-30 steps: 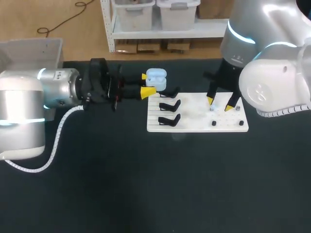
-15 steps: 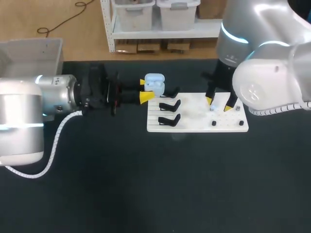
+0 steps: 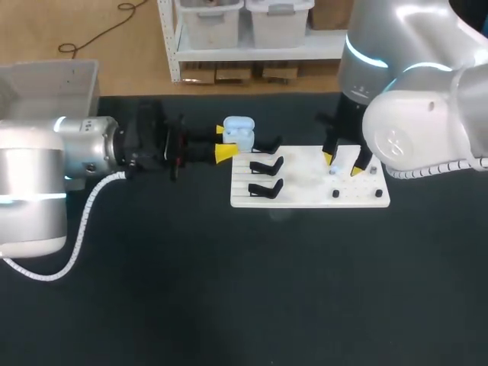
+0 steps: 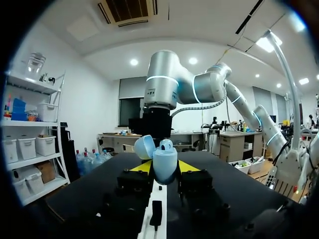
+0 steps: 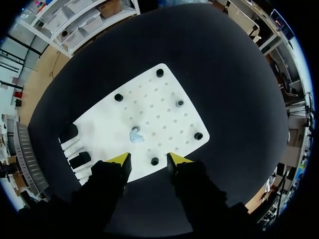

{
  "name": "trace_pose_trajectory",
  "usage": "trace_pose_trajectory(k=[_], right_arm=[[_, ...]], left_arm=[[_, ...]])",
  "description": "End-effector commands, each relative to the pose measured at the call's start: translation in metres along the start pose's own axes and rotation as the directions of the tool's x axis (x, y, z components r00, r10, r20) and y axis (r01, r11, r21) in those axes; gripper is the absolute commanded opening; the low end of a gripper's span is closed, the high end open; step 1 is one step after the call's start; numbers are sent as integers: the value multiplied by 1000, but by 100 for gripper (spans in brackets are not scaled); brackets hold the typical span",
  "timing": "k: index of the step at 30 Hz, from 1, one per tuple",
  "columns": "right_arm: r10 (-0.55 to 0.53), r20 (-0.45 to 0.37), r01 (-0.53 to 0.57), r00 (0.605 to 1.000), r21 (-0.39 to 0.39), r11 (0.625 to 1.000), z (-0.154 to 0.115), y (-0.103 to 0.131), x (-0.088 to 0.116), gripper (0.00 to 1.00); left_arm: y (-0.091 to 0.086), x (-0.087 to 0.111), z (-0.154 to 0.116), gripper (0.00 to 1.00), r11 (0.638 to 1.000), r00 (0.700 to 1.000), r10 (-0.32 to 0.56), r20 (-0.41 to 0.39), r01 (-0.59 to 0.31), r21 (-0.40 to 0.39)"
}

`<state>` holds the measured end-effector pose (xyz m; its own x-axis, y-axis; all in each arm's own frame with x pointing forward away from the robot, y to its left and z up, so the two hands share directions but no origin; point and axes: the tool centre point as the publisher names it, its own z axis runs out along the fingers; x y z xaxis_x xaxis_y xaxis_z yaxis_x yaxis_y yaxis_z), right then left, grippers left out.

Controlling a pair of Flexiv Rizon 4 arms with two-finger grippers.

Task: Pick up each earbud case from the left stands, insert the matching earbuds, close the lid, and place the case in the box.

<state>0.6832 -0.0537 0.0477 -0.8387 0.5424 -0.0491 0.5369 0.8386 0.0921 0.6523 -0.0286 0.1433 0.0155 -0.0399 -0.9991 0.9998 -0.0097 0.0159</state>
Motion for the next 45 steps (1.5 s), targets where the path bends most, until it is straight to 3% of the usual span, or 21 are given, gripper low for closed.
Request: trace_pose_trajectory(k=[1, 14, 32, 45], right_arm=[[-1, 12, 1, 1000, 4, 1000, 3, -1, 1, 46], [-86, 71, 87, 994, -8, 996, 3, 7, -3, 46], [-190, 84, 193, 978, -24, 981, 17, 9, -10, 47], [-172, 103, 177, 980, -41, 983, 22, 9, -10, 38]], left_arm=[[1, 4, 0, 0, 1000, 1000, 6, 18, -6, -1], [0, 5, 5, 0, 1000, 999, 14, 41, -15, 25], [0, 5, 5, 0, 1000, 999, 14, 41, -15, 25], [0, 5, 5, 0, 1000, 999, 14, 41, -15, 25]])
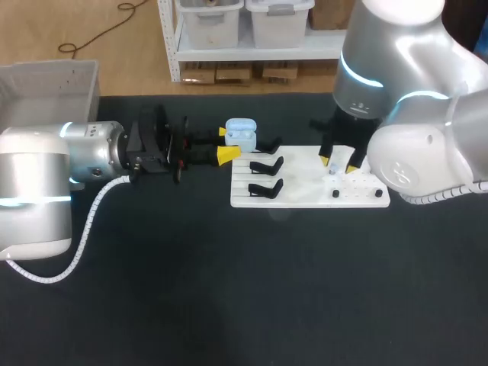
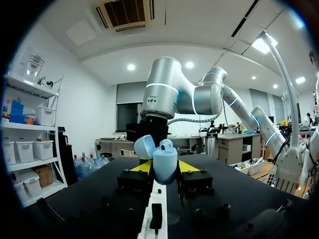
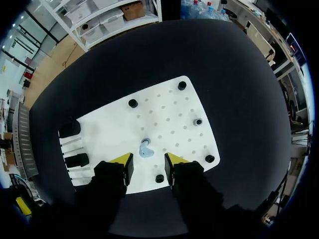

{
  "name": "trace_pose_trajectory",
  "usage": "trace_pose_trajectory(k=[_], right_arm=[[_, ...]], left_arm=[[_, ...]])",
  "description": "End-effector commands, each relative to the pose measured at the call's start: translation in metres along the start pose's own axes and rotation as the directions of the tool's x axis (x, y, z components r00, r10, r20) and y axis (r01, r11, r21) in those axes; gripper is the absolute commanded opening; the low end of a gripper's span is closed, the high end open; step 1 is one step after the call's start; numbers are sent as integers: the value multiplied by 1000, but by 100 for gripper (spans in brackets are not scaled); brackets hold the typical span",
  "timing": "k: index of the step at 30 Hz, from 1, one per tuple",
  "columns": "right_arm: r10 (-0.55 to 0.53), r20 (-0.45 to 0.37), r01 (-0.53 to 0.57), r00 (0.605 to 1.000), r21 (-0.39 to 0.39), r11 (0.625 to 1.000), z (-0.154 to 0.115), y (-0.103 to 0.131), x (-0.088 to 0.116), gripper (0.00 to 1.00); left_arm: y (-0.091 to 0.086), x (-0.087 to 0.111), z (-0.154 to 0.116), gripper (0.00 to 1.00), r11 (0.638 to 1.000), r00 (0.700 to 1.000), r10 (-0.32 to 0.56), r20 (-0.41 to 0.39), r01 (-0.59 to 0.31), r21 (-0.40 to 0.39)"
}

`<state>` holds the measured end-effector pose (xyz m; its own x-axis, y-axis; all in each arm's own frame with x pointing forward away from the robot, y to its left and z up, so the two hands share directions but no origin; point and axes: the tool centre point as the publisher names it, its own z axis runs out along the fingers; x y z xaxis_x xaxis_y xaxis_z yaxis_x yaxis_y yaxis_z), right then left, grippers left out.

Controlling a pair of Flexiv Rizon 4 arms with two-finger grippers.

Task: Pick up each earbud case from the left stands, insert the matching earbuds, close the lid, and place the case in the box.

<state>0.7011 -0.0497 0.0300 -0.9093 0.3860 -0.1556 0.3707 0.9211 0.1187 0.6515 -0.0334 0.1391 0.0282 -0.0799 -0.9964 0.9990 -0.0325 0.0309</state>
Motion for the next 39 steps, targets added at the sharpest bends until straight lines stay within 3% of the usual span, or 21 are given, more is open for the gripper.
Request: trace_pose_trajectory(k=[1, 10, 39], right_arm=[[11, 13, -11, 1000, -2, 1000, 3, -2, 3, 38], [27, 25, -27, 999, -6, 1000, 6, -3, 3, 32], [38, 20, -37, 999, -12, 999, 19, 5, -7, 27]], left_arm=[[1, 1, 0, 0, 1000, 1000, 0, 1, 0, 2], [1, 1, 0, 0, 1000, 1000, 0, 1, 0, 2], [1, 1, 0, 0, 1000, 1000, 0, 1, 0, 2]])
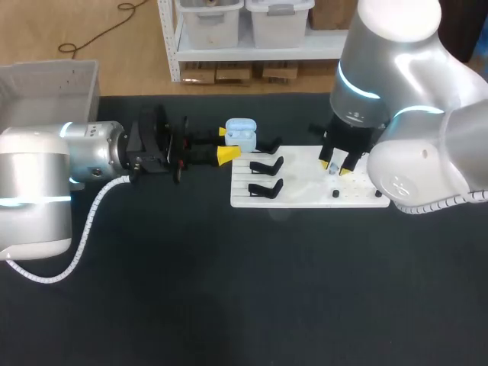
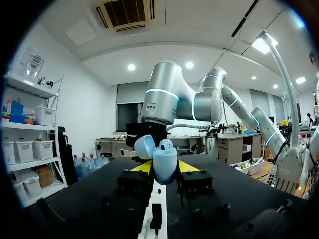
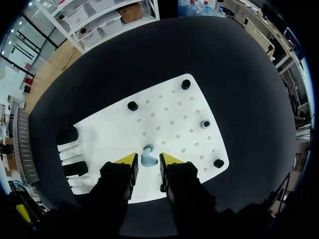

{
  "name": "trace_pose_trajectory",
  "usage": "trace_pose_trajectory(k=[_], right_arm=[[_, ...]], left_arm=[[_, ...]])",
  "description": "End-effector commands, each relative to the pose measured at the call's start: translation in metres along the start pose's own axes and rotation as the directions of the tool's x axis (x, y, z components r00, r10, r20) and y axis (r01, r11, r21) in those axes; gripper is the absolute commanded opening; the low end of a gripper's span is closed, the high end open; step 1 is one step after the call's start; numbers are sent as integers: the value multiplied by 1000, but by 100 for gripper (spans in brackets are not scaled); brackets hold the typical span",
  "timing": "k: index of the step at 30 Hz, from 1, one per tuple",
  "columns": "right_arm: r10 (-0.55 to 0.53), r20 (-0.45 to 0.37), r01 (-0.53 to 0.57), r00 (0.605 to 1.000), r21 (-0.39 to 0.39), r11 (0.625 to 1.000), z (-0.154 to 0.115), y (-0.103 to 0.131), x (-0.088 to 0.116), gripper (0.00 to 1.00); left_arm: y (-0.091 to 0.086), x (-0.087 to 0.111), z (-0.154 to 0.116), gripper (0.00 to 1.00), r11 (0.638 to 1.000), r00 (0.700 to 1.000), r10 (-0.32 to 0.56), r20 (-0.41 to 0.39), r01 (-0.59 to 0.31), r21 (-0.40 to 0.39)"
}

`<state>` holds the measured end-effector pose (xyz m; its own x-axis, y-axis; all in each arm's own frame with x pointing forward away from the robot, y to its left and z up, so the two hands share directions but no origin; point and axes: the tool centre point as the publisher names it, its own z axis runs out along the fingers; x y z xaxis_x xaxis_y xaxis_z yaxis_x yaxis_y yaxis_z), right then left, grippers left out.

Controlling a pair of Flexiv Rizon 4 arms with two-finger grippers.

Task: Pick up each earbud case from the left stands, insert the matching earbuds, close the lid, and place the case in the box.

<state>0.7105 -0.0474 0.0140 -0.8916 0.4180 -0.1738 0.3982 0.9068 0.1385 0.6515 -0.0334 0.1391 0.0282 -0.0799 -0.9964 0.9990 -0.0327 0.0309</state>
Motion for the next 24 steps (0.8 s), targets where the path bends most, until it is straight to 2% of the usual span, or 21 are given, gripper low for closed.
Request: trace_pose_trajectory(k=[1, 9, 10, 12, 18, 24], right_arm=[[5, -3, -5, 1000, 3, 1000, 2, 1, -2, 27], [12, -5, -12, 1000, 8, 1000, 1, -1, -2, 21], [13, -6, -13, 1000, 8, 1000, 1, -1, -2, 17], [14, -7, -14, 1000, 9, 1000, 1, -2, -2, 0], [12, -10, -12, 1000, 14, 1000, -1, -2, -1, 0], [9, -3, -9, 1000, 18, 1000, -16, -3, 2, 0]], left_arm=[[1, 1, 0, 0, 1000, 1000, 1, 1, -1, 2], [1, 1, 0, 0, 1000, 1000, 1, 1, -1, 2], [1, 1, 0, 0, 1000, 1000, 1, 1, -1, 2], [1, 1, 0, 0, 1000, 1000, 1, 1, -1, 2], [1, 1, 0, 0, 1000, 1000, 1, 1, -1, 2], [1, 1, 0, 0, 1000, 1000, 1, 1, -1, 2]])
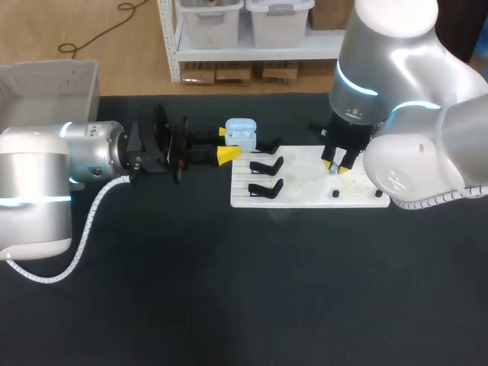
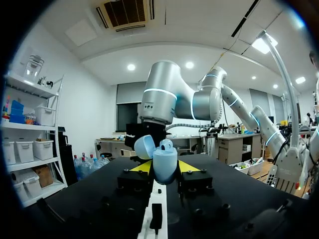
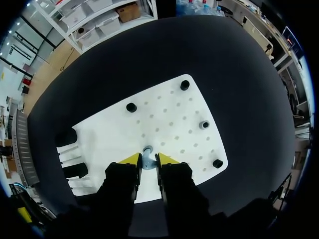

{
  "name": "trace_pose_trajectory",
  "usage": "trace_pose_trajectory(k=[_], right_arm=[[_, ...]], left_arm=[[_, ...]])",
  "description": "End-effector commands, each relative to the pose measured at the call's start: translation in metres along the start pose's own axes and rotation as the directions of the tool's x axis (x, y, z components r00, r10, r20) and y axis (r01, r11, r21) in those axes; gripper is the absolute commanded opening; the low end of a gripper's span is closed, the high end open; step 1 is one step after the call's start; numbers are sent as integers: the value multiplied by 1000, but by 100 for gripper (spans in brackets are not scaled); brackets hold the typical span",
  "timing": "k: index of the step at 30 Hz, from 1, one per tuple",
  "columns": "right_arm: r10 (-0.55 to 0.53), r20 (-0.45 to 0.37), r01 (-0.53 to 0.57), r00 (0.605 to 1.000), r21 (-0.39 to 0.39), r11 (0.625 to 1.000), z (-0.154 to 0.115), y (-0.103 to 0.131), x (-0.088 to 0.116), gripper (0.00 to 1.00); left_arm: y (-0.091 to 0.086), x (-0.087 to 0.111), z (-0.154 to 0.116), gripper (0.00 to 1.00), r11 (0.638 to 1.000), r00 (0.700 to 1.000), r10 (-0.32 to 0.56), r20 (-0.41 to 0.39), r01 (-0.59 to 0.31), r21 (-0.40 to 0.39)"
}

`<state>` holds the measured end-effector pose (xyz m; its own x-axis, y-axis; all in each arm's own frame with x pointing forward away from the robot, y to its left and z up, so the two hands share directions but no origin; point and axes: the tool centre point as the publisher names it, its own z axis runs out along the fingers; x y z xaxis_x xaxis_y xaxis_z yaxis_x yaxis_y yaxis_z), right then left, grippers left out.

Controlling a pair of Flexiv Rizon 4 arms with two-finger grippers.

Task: Pick up each earbud case from the left stands, insert the matching earbuds, close the lid, and place the case in the box.

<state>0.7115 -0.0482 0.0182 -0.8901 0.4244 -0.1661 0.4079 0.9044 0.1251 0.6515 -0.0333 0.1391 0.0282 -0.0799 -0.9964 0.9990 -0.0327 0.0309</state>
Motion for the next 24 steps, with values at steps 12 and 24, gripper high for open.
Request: trace_pose_trajectory(k=[12, 24], right_arm=[[21, 14, -21, 1000, -26, 999, -71, -13, 14, 0], [-54, -11, 52, 998, -151, 987, -172, 12, 24, 0]], left_arm=[[1, 1, 0, 0, 1000, 1000, 0, 1, 0, 2], [1, 1, 0, 0, 1000, 1000, 0, 1, 0, 2]])
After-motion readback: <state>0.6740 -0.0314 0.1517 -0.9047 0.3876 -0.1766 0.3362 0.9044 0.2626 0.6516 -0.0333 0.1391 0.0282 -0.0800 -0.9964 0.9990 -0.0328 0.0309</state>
